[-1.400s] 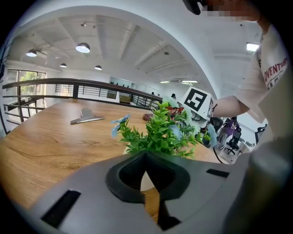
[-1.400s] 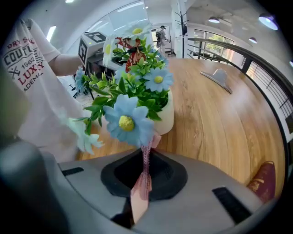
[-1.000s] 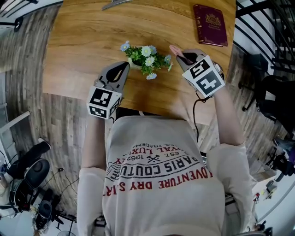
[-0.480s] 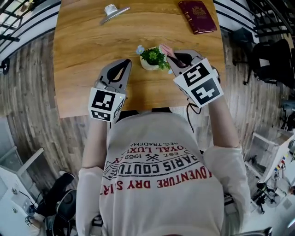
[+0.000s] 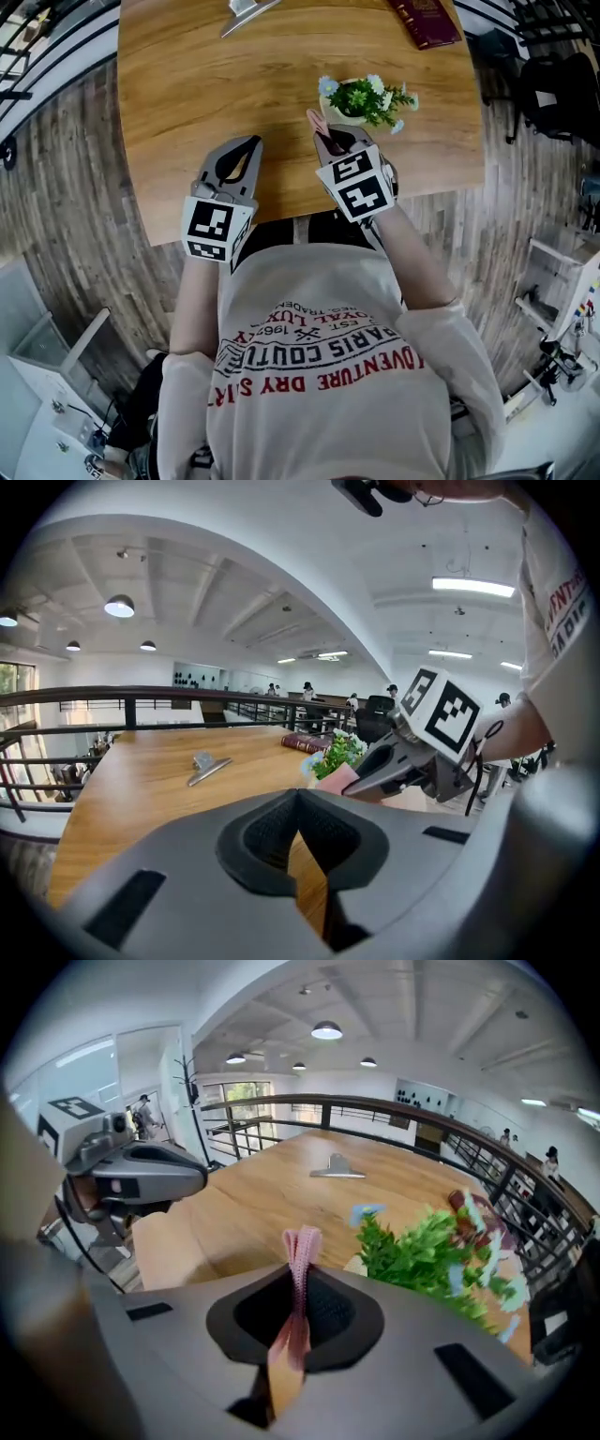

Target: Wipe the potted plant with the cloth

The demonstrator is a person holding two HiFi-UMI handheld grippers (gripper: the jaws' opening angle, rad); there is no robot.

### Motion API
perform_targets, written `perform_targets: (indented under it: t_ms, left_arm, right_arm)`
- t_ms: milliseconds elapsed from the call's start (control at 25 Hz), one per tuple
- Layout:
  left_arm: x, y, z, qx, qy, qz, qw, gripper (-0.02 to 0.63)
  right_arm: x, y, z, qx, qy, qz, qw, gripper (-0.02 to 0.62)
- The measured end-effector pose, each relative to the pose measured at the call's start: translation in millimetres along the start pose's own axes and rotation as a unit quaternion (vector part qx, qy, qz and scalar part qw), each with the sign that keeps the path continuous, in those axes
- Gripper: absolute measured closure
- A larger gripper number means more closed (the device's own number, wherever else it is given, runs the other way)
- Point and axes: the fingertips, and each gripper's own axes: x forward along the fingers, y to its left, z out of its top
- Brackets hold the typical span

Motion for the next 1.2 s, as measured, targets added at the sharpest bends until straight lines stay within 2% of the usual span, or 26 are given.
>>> perform_targets:
  t_ms: [320,600,1000,1200]
  left_arm:
    - [7.7,13.2,-35.3,-0.016,0.026,-0.010,0.9995,0.591]
    - [10.8,14.4,-49.5,-0.011,0.043,-0.032,0.9985,0.591]
    - [19.0,5.1,-47.2,0.000,0.036,-0.075,0.9966,0.591]
    - [18.5,5.3,-47.3,0.000,0.036,-0.082,0.9960,0.591]
  right_arm:
    - [61.3,-29.8,-23.0,0.099,-0.016,-0.073,0.992,0.554]
    - [70.1,-40.5,-17.9,0.223,-0.063,-0.120,0.965,0.552]
    - [61.6,-48.7,-35.8,0.362,-0.077,-0.113,0.922,0.554]
    - [52.6,-49.1,-42.4,0.388,-0.079,-0.112,0.911,0.552]
